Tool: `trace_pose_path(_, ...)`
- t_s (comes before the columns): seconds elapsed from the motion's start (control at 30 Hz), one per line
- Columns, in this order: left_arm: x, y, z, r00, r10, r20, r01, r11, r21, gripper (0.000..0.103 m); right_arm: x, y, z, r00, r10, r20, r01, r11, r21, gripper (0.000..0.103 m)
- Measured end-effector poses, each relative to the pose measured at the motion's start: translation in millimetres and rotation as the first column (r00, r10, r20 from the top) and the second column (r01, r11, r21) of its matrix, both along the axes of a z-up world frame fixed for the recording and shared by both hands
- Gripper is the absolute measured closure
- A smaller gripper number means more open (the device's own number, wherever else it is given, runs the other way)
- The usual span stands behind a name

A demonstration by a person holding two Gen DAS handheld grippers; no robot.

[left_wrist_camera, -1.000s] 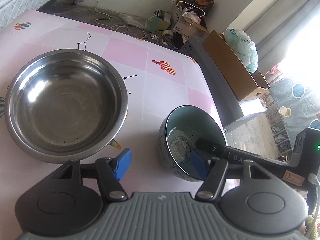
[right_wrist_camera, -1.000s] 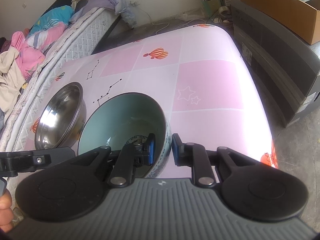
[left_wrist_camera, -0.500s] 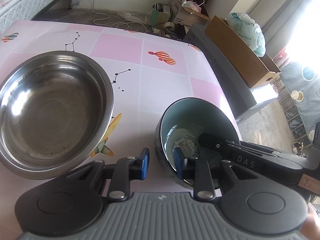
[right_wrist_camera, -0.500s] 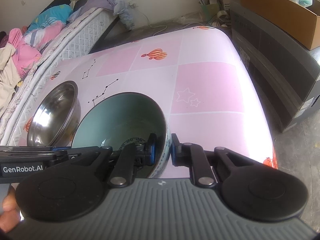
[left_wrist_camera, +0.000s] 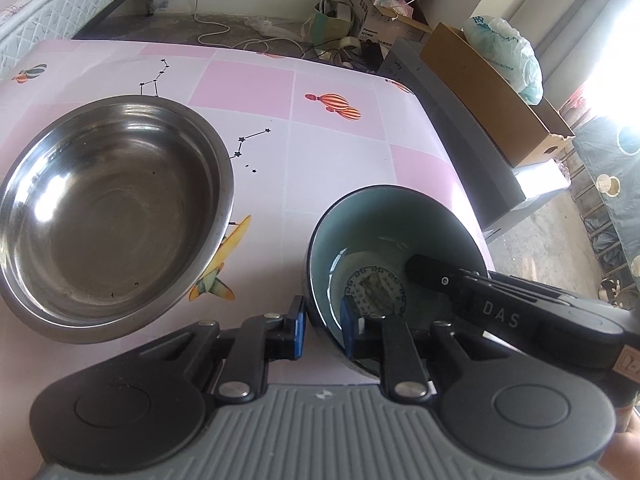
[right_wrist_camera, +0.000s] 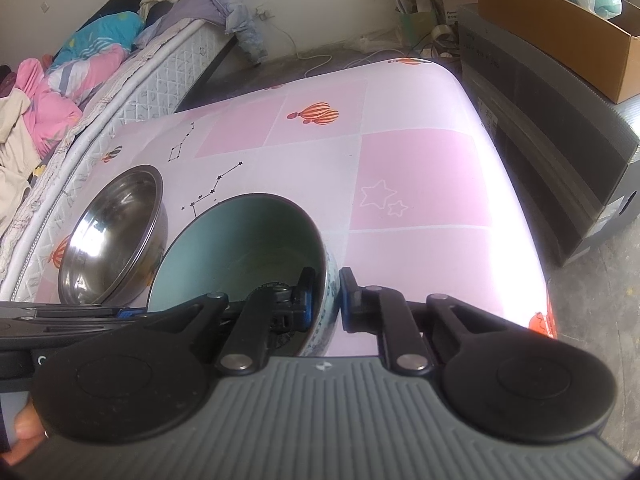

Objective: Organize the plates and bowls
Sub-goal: 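Lower the teal bowl into the steel bowl with the right gripper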

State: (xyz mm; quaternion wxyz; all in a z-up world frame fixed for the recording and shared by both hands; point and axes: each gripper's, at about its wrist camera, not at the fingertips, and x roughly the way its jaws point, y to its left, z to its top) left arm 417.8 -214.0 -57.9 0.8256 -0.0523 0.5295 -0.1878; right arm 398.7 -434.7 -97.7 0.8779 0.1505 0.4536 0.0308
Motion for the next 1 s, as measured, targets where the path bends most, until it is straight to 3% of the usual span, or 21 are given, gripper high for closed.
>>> trace_pose_path(0.5,-4.8,12.5,18.3,0.999,0.02,0.037,-0.019,1.0,-0.02,0.084,-0.7,7.7,18.0,1.0,0.014,0.011,-0.014,1.0,-0.005,0.091)
trace_pose_path(1.0,-3.3,74.5,59.8,0.982,0.134,0.133,-0.129,0.99,-0.047,0.084,24.4,58.5,65.6,0.992,0.095,0.082,-0.096,0.995,0.01,0.091)
